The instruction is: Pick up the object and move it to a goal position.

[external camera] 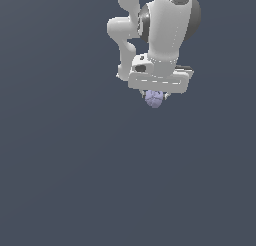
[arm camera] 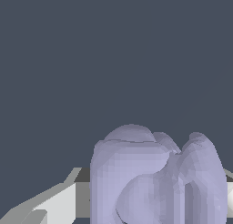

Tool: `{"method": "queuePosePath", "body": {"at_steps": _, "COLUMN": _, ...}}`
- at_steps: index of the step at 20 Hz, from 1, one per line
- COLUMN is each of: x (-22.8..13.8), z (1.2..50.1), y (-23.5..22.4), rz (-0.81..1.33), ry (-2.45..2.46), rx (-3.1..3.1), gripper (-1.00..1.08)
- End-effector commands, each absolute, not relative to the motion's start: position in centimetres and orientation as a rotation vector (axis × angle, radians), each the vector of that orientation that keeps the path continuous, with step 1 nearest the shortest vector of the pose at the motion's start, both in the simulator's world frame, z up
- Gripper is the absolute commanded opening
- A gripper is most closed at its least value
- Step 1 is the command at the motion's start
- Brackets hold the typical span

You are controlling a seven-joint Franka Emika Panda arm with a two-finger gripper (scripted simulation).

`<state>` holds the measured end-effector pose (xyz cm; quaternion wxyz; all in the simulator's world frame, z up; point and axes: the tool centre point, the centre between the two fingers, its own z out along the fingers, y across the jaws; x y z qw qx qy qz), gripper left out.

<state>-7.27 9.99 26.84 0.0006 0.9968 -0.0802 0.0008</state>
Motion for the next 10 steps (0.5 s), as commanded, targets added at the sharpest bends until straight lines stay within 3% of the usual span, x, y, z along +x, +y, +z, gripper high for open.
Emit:
{"method": "queuePosePath", "body": {"at_steps": 1, "x": -8.0, "z": 29.6, "y": 10.9, "rz": 0.001, "ry": -0.252, "rx": 3.13, "gripper": -1.0}}
{"method": "queuePosePath", "body": {"at_steps": 10, "x": -9.9, "z": 39.0, "y": 13.9, "rz": 0.001, "ry": -0.252, "rx": 3.13, "gripper": -1.0}}
